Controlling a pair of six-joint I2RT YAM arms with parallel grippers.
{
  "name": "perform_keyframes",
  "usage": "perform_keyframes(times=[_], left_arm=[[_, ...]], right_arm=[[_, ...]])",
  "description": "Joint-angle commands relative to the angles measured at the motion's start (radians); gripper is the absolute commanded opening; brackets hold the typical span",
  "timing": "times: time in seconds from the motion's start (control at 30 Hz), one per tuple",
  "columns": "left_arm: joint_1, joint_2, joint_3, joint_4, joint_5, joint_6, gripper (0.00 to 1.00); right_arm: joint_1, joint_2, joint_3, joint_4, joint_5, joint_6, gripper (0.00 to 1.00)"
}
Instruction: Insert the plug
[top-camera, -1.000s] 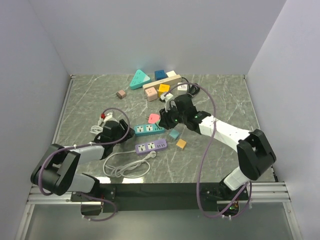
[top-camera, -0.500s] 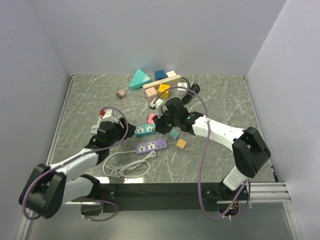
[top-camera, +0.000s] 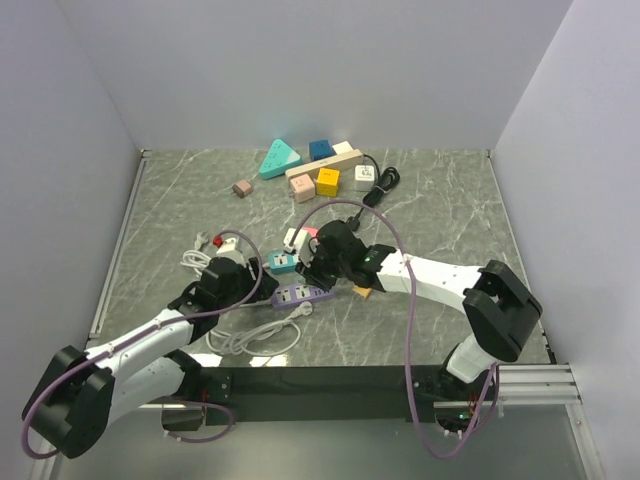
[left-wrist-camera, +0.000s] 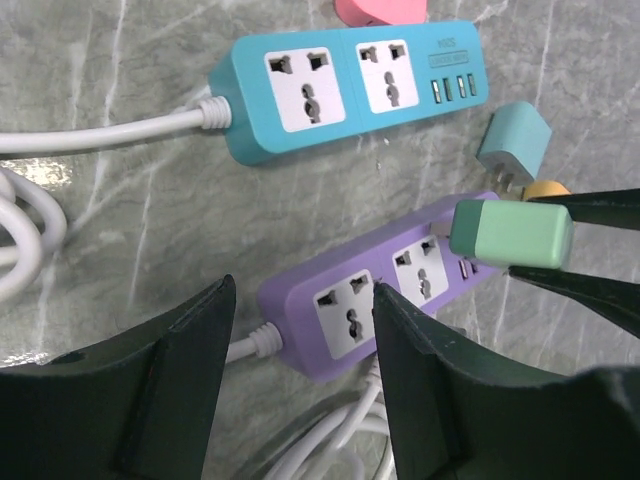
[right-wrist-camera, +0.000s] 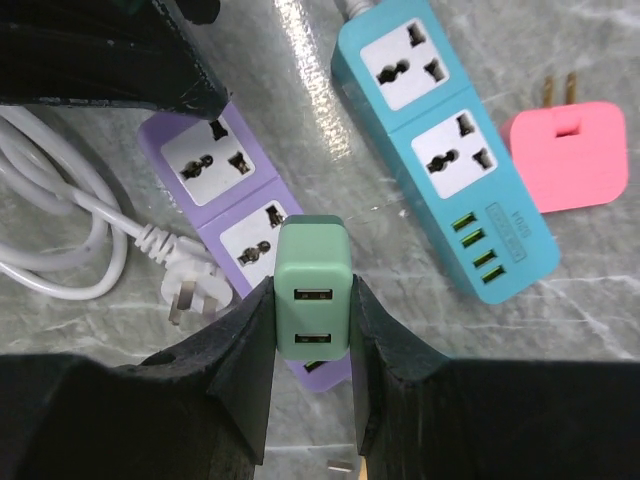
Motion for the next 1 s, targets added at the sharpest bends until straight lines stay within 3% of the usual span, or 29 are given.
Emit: perform_keyframes(times=[0.0,0.2,0.6,0.83,0.97], left_arm=[[-0.008,-0.037,-0.002,-0.013,0.029,-0.009,0.63],[-0.029,-0.027,-0.016,-0.048,0.069,-0.013,0.62],[-0.088,-0.234,-0.010,-0.244,-0.006,-0.110,0.61],[-0.092,-0.046,0.016,-0.222,-0.017,-0.137,0.62],[-0.095,-0.018,0.003,-0.159,-0.014,-0.156,0.65]], right_arm=[[0.009,-0.066,-0.017,0.057,0.026,-0.064,0.00],[0.009,-0.060,0.006,0.036,0.026,-0.084,0.00],[0.006,-0.119,-0.012,0.065,0.092,-0.049,0.00],[0.002,-0.175,-0.037,0.083,0.089,-0.043,0.00],[-0.012,-0.189,-0.060,0.105,0.092,-0.052,0.00]])
